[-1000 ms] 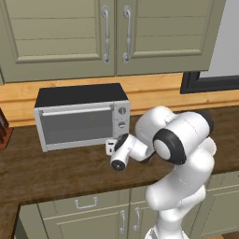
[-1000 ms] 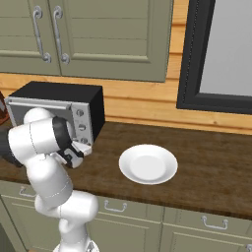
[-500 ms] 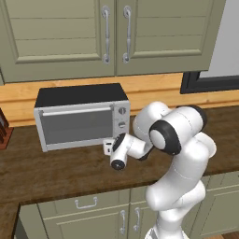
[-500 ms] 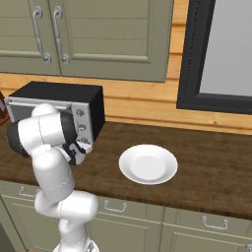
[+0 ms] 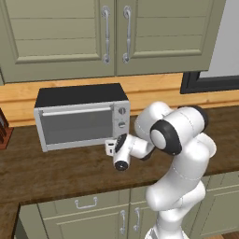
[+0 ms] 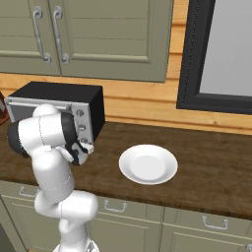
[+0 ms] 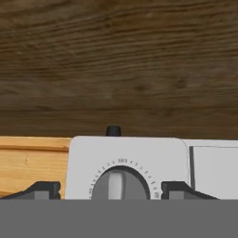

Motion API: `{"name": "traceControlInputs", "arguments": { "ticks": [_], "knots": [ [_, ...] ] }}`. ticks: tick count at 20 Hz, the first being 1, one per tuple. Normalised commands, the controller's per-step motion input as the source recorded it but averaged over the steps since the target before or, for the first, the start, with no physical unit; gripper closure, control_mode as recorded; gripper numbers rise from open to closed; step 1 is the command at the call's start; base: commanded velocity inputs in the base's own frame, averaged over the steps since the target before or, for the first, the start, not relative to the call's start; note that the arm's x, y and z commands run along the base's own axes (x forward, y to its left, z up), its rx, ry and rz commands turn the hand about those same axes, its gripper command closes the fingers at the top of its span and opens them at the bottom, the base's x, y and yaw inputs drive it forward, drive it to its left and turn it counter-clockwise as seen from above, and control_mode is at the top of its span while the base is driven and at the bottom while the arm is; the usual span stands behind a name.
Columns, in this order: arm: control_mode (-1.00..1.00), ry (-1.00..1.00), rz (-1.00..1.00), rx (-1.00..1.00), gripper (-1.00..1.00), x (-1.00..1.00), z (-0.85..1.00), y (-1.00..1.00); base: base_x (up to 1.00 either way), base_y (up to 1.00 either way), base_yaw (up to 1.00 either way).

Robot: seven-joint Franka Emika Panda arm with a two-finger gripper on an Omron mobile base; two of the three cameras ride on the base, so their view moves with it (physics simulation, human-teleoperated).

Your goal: Pick up the kebab skewer and baguette bread, and place them inside the toaster oven. Close the toaster oven door and start by setting the timer.

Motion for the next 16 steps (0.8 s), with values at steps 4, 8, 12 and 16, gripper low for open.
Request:
{"name": "traceControlInputs", "arguments": {
  "ticks": [4,8,12,16],
  "knots": [
    [-1.00,0.00,0.00,0.00,-1.00,0.00,0.00,-0.11,0.00,0.00,0.00],
    [-1.00,0.00,0.00,0.00,1.00,0.00,0.00,0.00,0.00,0.00,0.00],
    [-1.00,0.00,0.00,0.00,1.00,0.00,0.00,0.00,0.00,0.00,0.00],
    [-1.00,0.00,0.00,0.00,1.00,0.00,0.00,0.00,0.00,0.00,0.00]
  ]
}}
